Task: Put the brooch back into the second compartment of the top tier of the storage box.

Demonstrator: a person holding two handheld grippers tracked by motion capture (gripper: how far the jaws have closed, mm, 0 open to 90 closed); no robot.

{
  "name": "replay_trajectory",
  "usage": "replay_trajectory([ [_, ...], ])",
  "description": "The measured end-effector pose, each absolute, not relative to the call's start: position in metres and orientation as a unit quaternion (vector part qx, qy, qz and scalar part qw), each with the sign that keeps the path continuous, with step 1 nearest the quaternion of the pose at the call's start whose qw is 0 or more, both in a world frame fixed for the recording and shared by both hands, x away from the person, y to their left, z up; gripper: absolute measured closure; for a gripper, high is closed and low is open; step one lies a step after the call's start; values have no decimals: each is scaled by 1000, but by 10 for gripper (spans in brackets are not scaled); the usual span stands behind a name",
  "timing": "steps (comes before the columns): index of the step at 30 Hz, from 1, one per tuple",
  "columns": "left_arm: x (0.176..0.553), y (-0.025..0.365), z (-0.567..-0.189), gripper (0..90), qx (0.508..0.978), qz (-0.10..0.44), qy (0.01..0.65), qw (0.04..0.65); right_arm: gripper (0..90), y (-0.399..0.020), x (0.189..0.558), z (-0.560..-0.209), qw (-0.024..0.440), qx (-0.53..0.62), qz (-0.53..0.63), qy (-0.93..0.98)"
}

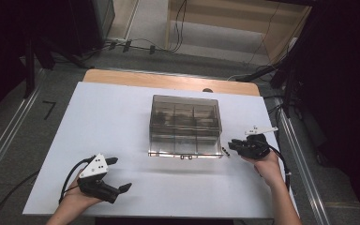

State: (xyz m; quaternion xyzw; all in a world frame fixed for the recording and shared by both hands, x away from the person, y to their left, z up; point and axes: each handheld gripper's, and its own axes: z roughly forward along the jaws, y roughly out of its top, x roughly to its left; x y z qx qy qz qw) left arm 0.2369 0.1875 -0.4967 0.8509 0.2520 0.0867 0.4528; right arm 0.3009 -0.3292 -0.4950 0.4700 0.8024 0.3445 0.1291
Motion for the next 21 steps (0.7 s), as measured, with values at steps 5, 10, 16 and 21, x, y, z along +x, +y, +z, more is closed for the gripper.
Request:
replay_trajectory([
  [5,236,188,-497,0,851,87,252,453,723,-326,301,-498,121,469,341,806],
  [10,236,188,-497,0,851,87,253,451,734,-323,302,-502,115,466,339,809],
  [16,236,188,-497,0,853,88,250,450,752,-322,302,-504,111,466,344,807],
  [21,236,188,-497,0,853,89,249,449,761,-319,303,-505,106,465,344,809],
])
